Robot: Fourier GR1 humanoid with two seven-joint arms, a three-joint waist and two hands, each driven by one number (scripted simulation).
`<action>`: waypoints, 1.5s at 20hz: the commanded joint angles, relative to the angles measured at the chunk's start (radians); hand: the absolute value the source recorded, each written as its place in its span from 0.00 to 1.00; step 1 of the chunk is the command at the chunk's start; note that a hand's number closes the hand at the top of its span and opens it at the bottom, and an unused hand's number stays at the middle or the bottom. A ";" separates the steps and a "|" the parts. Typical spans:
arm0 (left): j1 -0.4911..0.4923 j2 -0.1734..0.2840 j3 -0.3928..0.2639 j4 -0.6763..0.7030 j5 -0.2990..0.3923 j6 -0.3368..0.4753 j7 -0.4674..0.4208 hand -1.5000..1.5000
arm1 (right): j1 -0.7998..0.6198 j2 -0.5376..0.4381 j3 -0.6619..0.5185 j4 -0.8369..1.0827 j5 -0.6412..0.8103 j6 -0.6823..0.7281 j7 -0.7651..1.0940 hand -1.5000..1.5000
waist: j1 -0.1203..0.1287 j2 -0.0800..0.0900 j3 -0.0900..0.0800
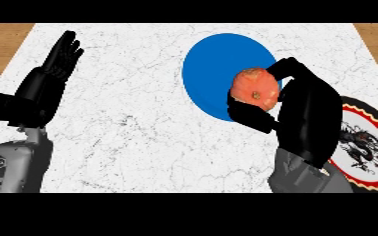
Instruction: Pick the squash from the plate and place it in the plate
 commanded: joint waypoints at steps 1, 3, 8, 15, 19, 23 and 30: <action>0.020 -0.038 -0.046 -0.032 -0.032 0.022 0.014 0.50 | -0.210 0.015 -0.115 0.252 -0.105 -0.086 0.062 1.00 | 0.018 0.005 0.001; -0.003 -0.040 -0.052 -0.039 -0.046 0.033 0.034 0.50 | -0.245 0.015 -0.170 0.368 -0.123 -0.148 0.008 1.00 | 0.010 0.005 0.001; 0.027 -0.012 -0.011 -0.023 -0.029 0.003 -0.002 0.50 | -0.343 0.015 -0.273 0.657 -0.133 -0.263 -0.107 1.00 | 0.004 0.003 0.001; 0.001 -0.003 0.013 -0.030 -0.010 -0.010 0.025 0.50 | -0.461 0.015 -0.267 1.053 -0.158 -0.457 -0.172 1.00 | 0.012 0.005 0.001; -0.070 -0.016 0.004 0.003 -0.016 0.002 0.053 0.50 | -0.505 0.015 -0.356 1.180 -0.241 -0.601 -0.203 1.00 | 0.017 0.010 0.001; -0.017 -0.034 -0.015 -0.040 -0.013 -0.007 0.039 0.50 | -0.611 0.015 -0.462 1.357 -0.307 -0.647 -0.301 0.00 | 0.032 0.013 0.001; -0.042 -0.038 -0.019 0.000 -0.029 -0.007 0.026 0.50 | -0.658 0.003 -0.537 1.409 -0.444 -0.843 -0.531 0.00 | 0.039 0.021 0.002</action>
